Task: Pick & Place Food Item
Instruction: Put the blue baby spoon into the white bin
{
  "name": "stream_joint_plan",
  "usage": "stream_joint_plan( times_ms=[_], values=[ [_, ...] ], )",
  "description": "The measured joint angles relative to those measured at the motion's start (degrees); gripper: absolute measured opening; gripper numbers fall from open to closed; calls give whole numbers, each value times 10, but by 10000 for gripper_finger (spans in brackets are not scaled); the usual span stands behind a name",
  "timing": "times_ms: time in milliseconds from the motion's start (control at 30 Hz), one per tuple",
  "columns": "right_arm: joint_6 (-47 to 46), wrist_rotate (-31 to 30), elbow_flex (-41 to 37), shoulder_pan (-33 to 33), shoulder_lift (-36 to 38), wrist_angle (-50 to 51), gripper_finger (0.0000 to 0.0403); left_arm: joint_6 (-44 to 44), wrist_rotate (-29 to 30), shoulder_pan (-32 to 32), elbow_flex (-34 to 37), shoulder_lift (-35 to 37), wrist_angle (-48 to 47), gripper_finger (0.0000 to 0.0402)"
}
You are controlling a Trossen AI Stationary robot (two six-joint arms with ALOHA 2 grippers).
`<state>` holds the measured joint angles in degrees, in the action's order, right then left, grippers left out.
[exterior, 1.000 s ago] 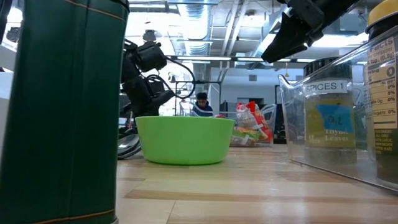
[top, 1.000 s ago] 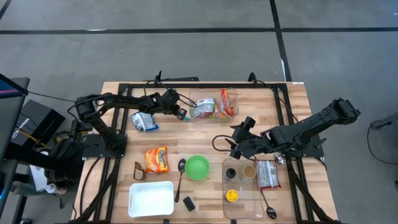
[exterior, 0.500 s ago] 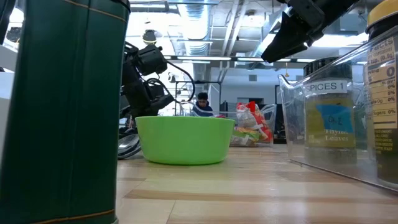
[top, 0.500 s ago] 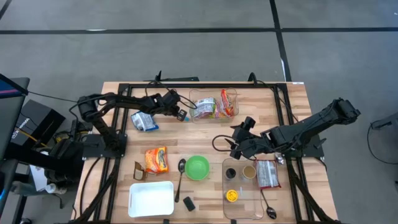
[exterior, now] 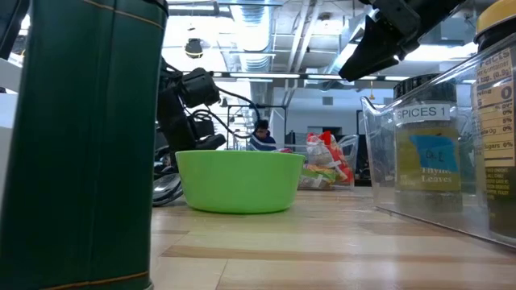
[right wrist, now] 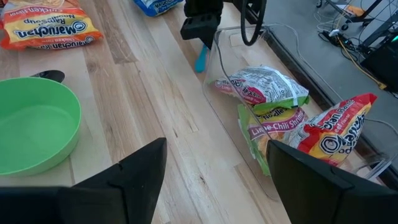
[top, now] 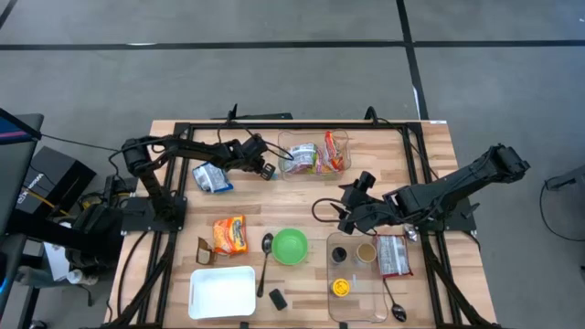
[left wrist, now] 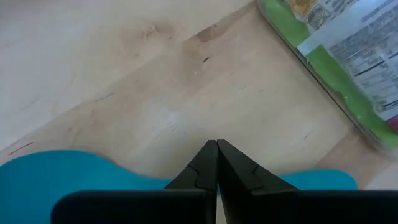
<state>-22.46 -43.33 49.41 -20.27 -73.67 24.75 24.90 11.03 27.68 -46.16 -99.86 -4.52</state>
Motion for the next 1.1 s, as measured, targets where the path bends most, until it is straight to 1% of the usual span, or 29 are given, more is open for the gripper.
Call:
stream_joint_plan(
  times_ms=[100,267,633,1100],
  values=[
    [0,0,0,0,0,0,270,-6,-2,0,1,4,-9,0],
    [0,0,0,0,0,0,270,-7,-23,-1,0,5,-17,0],
    [0,0,0,0,0,0,270,-7,-19,-25,0,6,-35,0],
    [0,0,0,0,0,0,270,8,-26,-26,1,14,-60,0]
  ],
)
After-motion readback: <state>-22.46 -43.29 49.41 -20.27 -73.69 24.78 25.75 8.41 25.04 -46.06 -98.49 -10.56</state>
